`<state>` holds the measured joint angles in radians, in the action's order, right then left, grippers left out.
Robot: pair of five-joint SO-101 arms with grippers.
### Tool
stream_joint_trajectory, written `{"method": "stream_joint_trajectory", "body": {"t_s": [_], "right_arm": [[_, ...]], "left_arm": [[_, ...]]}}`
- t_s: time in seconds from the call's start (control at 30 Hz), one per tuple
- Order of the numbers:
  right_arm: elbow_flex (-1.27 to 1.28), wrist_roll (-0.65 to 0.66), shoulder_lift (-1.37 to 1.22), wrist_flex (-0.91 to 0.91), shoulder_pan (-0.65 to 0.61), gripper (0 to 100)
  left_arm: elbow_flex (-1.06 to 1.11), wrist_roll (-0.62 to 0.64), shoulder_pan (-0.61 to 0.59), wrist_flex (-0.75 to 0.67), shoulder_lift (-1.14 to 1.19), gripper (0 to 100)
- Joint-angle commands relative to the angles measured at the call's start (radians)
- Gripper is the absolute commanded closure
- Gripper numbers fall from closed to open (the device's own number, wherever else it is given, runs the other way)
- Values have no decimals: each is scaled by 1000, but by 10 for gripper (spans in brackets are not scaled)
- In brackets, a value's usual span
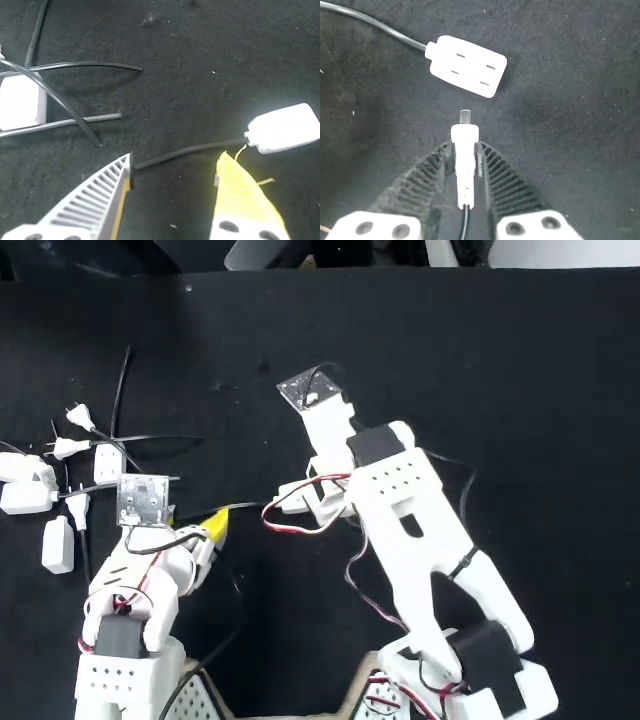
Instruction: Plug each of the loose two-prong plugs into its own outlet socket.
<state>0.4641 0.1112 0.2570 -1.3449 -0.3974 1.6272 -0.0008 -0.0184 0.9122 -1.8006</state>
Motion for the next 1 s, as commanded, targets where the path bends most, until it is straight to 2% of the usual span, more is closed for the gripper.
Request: {"method": "stream_joint_trajectory", "body": {"t_s": [0.0,0.33,0.73,0.97], "right_arm": [[-65,-11,4,-8,23,988],[-137,-11,4,-110,28,988],[-179,-44,-64,-170,23,988],[-423,-44,-298,-282,23,988]], "left_arm": [[-93,-23,41,-8,101,726],[-137,-20,45,-196,425,726],[-105,20,47,-242,445,726],[-105,20,47,-242,445,726]]}}
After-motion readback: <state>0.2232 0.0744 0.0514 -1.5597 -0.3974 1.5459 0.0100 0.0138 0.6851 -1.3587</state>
